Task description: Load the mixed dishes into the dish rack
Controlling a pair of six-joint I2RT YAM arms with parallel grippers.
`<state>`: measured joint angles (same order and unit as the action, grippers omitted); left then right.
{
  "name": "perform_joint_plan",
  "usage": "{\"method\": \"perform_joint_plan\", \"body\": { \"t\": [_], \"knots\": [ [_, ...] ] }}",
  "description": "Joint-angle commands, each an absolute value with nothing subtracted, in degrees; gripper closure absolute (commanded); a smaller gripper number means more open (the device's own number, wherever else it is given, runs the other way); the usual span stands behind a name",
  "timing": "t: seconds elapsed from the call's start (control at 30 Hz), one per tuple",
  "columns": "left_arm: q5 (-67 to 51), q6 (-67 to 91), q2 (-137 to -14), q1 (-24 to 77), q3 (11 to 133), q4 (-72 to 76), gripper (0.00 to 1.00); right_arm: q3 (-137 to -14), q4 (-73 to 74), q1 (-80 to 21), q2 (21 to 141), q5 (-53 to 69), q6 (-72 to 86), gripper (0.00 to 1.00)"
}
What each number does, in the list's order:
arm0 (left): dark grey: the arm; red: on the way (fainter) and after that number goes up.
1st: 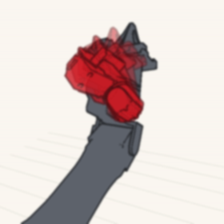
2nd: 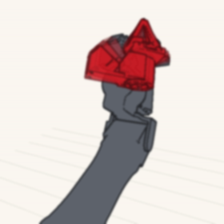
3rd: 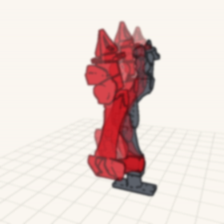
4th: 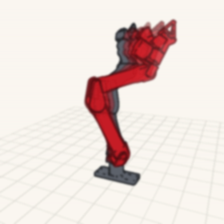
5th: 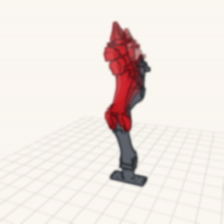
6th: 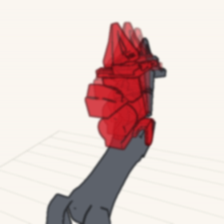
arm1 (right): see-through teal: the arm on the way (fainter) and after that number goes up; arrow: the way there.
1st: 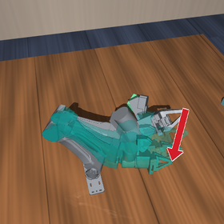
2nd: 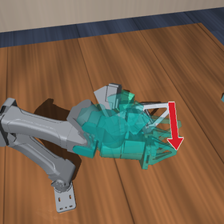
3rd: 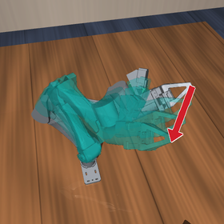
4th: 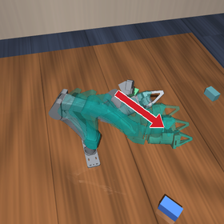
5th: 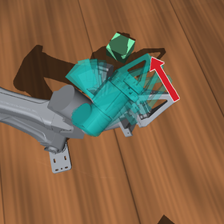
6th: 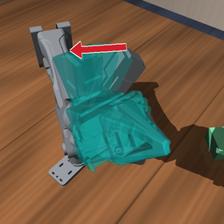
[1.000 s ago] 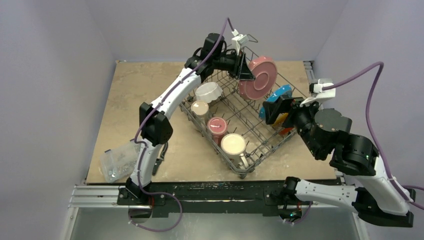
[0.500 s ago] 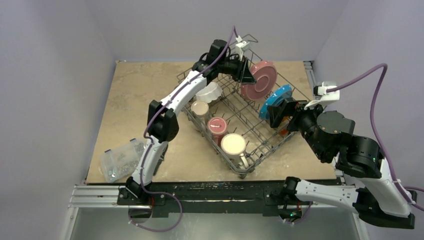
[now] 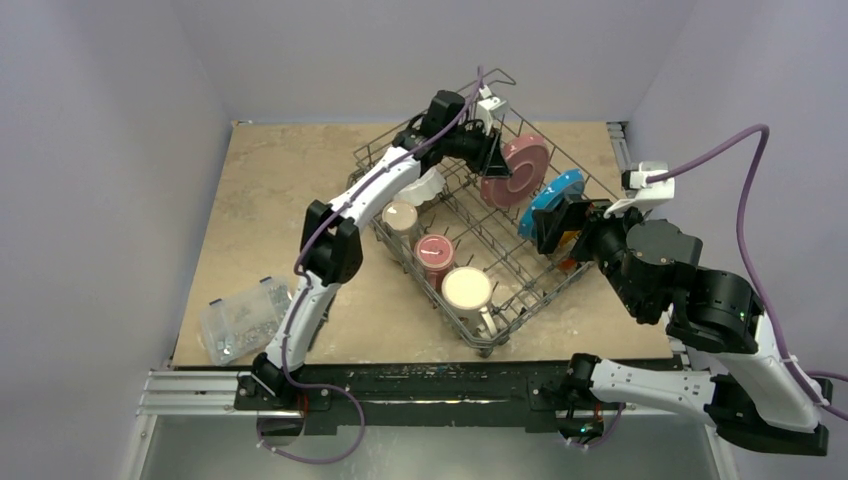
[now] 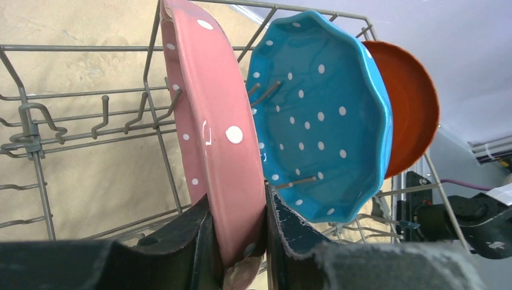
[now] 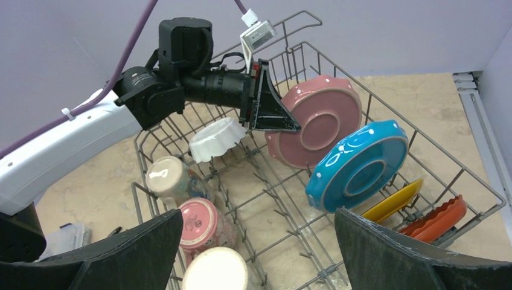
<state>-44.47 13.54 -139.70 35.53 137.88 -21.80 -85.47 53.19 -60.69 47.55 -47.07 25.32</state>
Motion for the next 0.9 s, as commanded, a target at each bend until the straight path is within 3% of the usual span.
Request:
{"method": "perform_joint_plan", "body": {
  "t": [0.0,0.03,0.1,0.2,0.27,0.57,0.87],
  "knots": [
    [-44.4,7.0,-136.0,36.2,139.4,-17.2,0.73,-85.8,53.1,-60.5,47.3,-49.1,26.2,0.02],
    [-44.0,6.2,-135.4,36.4,139.4,-18.2,0.64,-85.6,52.9,-60.5,47.1,-49.0,26.4,0.02],
    [-43.8,5.4,-134.5,36.6,139.3,-19.8,0.57,-85.3,52.8,-60.5,47.0,-49.0,26.7,0.02],
    [-43.5,5.2,-132.1,36.7,138.6,-21.6,0.21,-85.0,52.9,-60.5,46.9,-49.2,27.4,0.02],
    [-42.9,5.2,-130.4,36.7,137.8,-22.8,0.08,-84.6,52.9,-60.5,46.9,-49.2,27.9,0.02],
    [-41.3,10.9,-119.7,36.4,131.6,-25.5,0.0,-80.7,54.7,-60.4,45.6,-48.5,32.8,0.02],
    [-33.3,15.9,-101.7,35.6,122.3,-32.3,0.0,-81.3,55.4,-60.5,45.8,-49.8,35.2,0.02]
  ]
}}
